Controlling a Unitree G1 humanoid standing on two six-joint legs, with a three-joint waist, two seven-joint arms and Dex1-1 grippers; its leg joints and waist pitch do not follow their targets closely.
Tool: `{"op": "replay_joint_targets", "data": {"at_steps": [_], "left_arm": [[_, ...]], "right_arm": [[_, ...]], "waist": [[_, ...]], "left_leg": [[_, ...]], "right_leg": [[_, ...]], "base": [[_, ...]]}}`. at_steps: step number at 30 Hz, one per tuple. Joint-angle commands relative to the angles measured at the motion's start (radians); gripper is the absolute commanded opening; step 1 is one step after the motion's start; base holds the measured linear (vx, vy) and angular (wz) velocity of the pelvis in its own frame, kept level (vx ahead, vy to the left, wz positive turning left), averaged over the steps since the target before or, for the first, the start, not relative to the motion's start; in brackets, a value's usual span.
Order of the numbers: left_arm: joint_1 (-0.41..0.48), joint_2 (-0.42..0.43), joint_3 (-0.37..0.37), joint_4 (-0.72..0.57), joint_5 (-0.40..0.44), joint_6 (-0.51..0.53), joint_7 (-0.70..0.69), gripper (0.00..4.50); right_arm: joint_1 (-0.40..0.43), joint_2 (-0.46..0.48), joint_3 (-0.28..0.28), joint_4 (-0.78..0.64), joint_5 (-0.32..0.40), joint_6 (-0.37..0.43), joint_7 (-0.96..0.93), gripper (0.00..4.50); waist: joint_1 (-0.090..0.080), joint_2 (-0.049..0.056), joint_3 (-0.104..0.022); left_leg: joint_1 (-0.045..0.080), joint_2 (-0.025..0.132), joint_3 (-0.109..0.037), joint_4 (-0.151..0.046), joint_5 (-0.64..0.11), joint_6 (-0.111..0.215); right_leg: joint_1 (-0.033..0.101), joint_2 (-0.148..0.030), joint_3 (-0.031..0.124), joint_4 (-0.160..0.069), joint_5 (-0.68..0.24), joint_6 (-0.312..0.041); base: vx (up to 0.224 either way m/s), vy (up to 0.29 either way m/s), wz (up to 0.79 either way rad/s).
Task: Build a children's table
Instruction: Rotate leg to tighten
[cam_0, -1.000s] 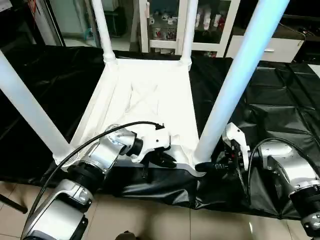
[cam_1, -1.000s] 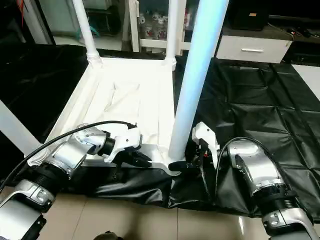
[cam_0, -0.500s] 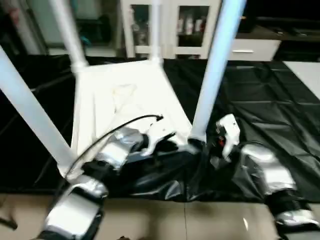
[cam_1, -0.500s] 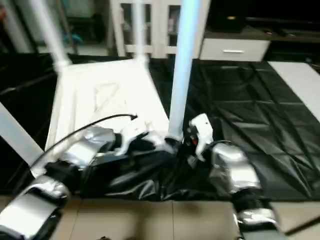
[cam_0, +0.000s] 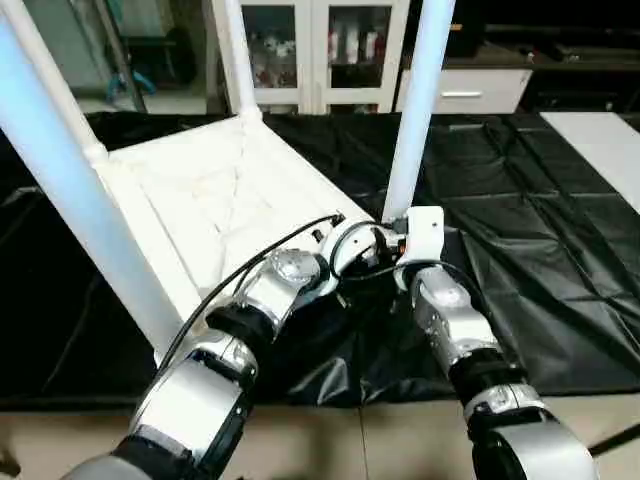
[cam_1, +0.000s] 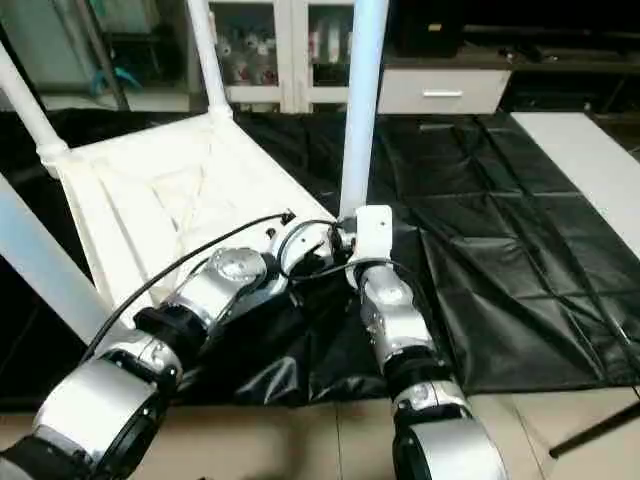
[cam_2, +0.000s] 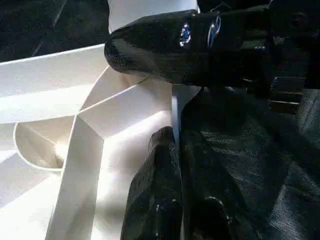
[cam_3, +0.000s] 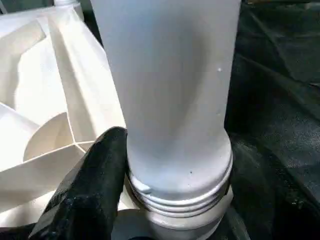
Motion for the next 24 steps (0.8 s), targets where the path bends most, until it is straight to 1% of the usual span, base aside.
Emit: {"op": "replay_joint_targets", "data": {"at_steps": [1, 2, 3, 4, 5, 6, 7, 9, 11, 12, 13, 14, 15, 16, 17, 18, 19, 20, 21, 22, 23, 24], "left_arm": [[-0.006, 0.003, -0.009, 0.034, 0.024, -0.017, -0.005, 0.00], [-0.006, 0.005, -0.008, 0.037, 0.022, -0.020, -0.010, 0.00], [-0.005, 0.005, -0.008, 0.037, 0.022, -0.021, -0.011, 0.00], [0.001, 0.017, -0.013, 0.034, 0.018, -0.033, -0.048, 0.00], [0.006, 0.024, -0.016, 0.030, 0.018, -0.033, -0.061, 0.00], [0.016, 0.038, -0.021, 0.023, 0.017, -0.037, -0.093, 0.00], [0.022, 0.044, -0.023, 0.017, 0.014, -0.033, -0.110, 0.00], [0.030, 0.058, -0.029, 0.008, 0.016, -0.041, -0.143, 0.00], [0.039, 0.073, -0.040, -0.003, 0.020, -0.037, -0.184, 0.00], [0.047, 0.083, -0.050, -0.013, 0.024, -0.040, -0.216, 0.00], [0.056, 0.094, -0.062, -0.026, 0.026, -0.039, -0.252, 0.00], [0.056, 0.094, -0.062, -0.026, 0.026, -0.039, -0.252, 0.00], [0.087, 0.131, -0.096, -0.073, 0.025, -0.045, -0.378, 0.00], [0.087, 0.131, -0.096, -0.073, 0.025, -0.045, -0.378, 0.00], [0.097, 0.143, -0.106, -0.090, 0.024, -0.044, -0.421, 0.00], [0.118, 0.174, -0.128, -0.131, 0.020, -0.064, -0.511, 0.00], [0.127, 0.190, -0.140, -0.153, 0.020, -0.057, -0.551, 0.00], [0.139, 0.208, -0.155, -0.181, 0.018, -0.062, -0.599, 0.00], [0.145, 0.219, -0.162, -0.197, 0.015, -0.069, -0.628, 0.00], [0.152, 0.235, -0.173, -0.220, 0.011, -0.055, -0.666, 0.00], [0.156, 0.244, -0.179, -0.233, 0.009, -0.057, -0.687, 0.00], [0.163, 0.261, -0.190, -0.258, 0.005, -0.055, -0.726, 0.00]], "right_arm": [[0.013, 0.005, 0.045, -0.008, -0.032, -0.037, 0.046, 3.04], [0.016, -0.002, 0.047, -0.017, -0.036, -0.046, 0.050, 3.25], [0.016, -0.003, 0.047, -0.018, -0.036, -0.046, 0.051, 3.25], [0.028, -0.031, 0.041, -0.059, -0.033, -0.050, 0.069, 3.39], [0.036, -0.049, 0.038, -0.082, -0.029, -0.048, 0.086, 3.41], [0.045, -0.084, 0.027, -0.116, -0.017, -0.042, 0.113, 3.56], [0.049, -0.100, 0.021, -0.131, -0.008, -0.037, 0.133, 3.70], [0.054, -0.133, 0.013, -0.150, 0.007, -0.015, 0.187, 3.82], [0.056, -0.168, 0.008, -0.161, 0.025, 0.010, 0.261, 4.00], [0.060, -0.185, 0.004, -0.174, 0.056, 0.047, 0.332, 4.00], [0.066, -0.205, 0.001, -0.193, 0.091, 0.093, 0.406, 4.22], [0.066, -0.205, 0.001, -0.193, 0.091, 0.093, 0.406, 4.27], [0.104, -0.288, 0.059, -0.261, 0.131, 0.141, 0.652, 4.27], [0.104, -0.288, 0.059, -0.261, 0.131, 0.141, 0.652, 4.36], [0.122, -0.319, 0.087, -0.290, 0.136, 0.151, 0.728, 4.44], [0.152, -0.377, 0.130, -0.346, 0.156, 0.186, 0.860, 4.44], [0.164, -0.404, 0.147, -0.369, 0.164, 0.197, 0.916, 4.44], [0.172, -0.426, 0.159, -0.384, 0.170, 0.200, 0.963, 4.44], [0.174, -0.435, 0.162, -0.389, 0.172, 0.204, 0.983, 4.44], [0.173, -0.448, 0.167, -0.398, 0.180, 0.218, 1.017, 4.44], [0.173, -0.455, 0.170, -0.404, 0.184, 0.229, 1.037, 4.44], [0.171, -0.470, 0.178, -0.416, 0.188, 0.247, 1.073, 4.44]], "waist": [[0.008, -0.003, -0.059], [0.010, -0.002, -0.059], [0.010, -0.004, -0.060], [0.012, -0.002, -0.060], [0.015, -0.003, -0.061], [0.018, -0.002, -0.063], [0.020, -0.004, -0.062], [0.024, -0.004, -0.063], [0.029, -0.004, -0.063], [0.030, -0.005, -0.062], [0.032, -0.005, -0.061], [0.033, -0.004, -0.061], [0.036, -0.004, -0.062], [0.039, -0.003, -0.061], [0.045, -0.002, -0.059], [0.053, -0.003, -0.059], [0.056, -0.005, -0.059], [0.059, -0.003, -0.057], [0.061, -0.007, -0.056], [0.061, -0.008, -0.055], [0.061, -0.006, -0.053], [0.063, -0.005, -0.053]], "left_leg": [[0.003, 0.004, 0.004, -0.077, -0.294, 0.025], [0.003, 0.004, 0.004, -0.076, -0.284, 0.027], [0.004, 0.005, 0.006, -0.074, -0.273, 0.033], [0.003, 0.004, 0.006, -0.074, -0.267, 0.036], [0.002, 0.004, 0.007, -0.072, -0.245, 0.043], [0.002, 0.005, 0.006, -0.070, -0.225, 0.052], [0.001, 0.004, 0.007, -0.069, -0.217, 0.056], [0.003, 0.005, 0.009, -0.066, -0.196, 0.074], [0.006, 0.006, 0.010, -0.065, -0.198, 0.086], [0.005, 0.007, 0.011, -0.065, -0.205, 0.090], [0.007, 0.008, 0.010, -0.067, -0.218, 0.095], [0.005, 0.010, 0.009, -0.066, -0.216, 0.094], [0.008, 0.011, 0.010, -0.066, -0.221, 0.096], [0.008, 0.012, 0.010, -0.065, -0.224, 0.100], [0.007, 0.016, 0.011, -0.066, -0.222, 0.099], [0.008, 0.018, 0.012, -0.065, -0.222, 0.097], [0.007, 0.018, 0.011, -0.065, -0.224, 0.100], [0.006, 0.021, 0.013, -0.067, -0.230, 0.097], [0.007, 0.021, 0.012, -0.069, -0.248, 0.089], [0.007, 0.021, 0.013, -0.071, -0.255, 0.085], [0.008, 0.022, 0.012, -0.074, -0.275, 0.073], [0.013, 0.023, 0.012, -0.076, -0.297, 0.060]], "right_leg": [[0.041, -0.019, 0.010, -0.066, -0.188, -0.211], [0.042, -0.018, 0.009, -0.065, -0.172, -0.214], [0.043, -0.017, 0.009, -0.062, -0.146, -0.224], [0.045, -0.018, 0.009, -0.061, -0.139, -0.228], [0.048, -0.017, 0.009, -0.058, -0.117, -0.229], [0.051, -0.017, 0.008, -0.055, -0.087, -0.234], [0.053, -0.017, 0.008, -0.054, -0.076, -0.235], [0.053, -0.018, 0.008, -0.052, -0.051, -0.248], [0.052, -0.017, 0.008, -0.052, -0.050, -0.259], [0.053, -0.018, 0.008, -0.052, -0.053, -0.267], [0.055, -0.017, 0.007, -0.053, -0.062, -0.270], [0.055, -0.019, 0.008, -0.051, -0.062, -0.272], [0.056, -0.018, 0.007, -0.052, -0.057, -0.276], [0.056, -0.018, 0.007, -0.051, -0.053, -0.279], [0.057, -0.017, 0.007, -0.051, -0.053, -0.278], [0.057, -0.016, 0.006, -0.049, -0.051, -0.281], [0.059, -0.016, 0.006, -0.049, -0.051, -0.282], [0.055, -0.020, 0.008, -0.049, -0.069, -0.281], [0.055, -0.022, 0.008, -0.051, -0.104, -0.281], [0.053, -0.022, 0.009, -0.052, -0.124, -0.278], [0.050, -0.025, 0.010, -0.056, -0.171, -0.273], [0.048, -0.024, 0.011, -0.059, -0.210, -0.266]], "base": [[0.000, 0.000, 0.00], [0.000, 0.000, 0.00], [0.000, 0.000, 0.00], [0.000, 0.000, 0.00], [0.000, 0.000, 0.00], [0.000, 0.000, 0.00], [0.000, 0.000, 0.00], [0.000, 0.000, 0.00], [0.000, 0.000, 0.00], [0.000, 0.000, 0.00], [0.000, 0.000, 0.00], [0.000, 0.000, 0.00], [0.000, 0.000, 0.00], [0.000, 0.000, 0.00], [0.000, 0.000, 0.00], [0.000, 0.000, 0.00], [0.000, 0.000, 0.00], [0.000, 0.000, 0.00], [0.000, 0.000, 0.00], [0.000, 0.000, 0.00], [0.000, 0.000, 0.00], [0.000, 0.000, 0.00]]}}
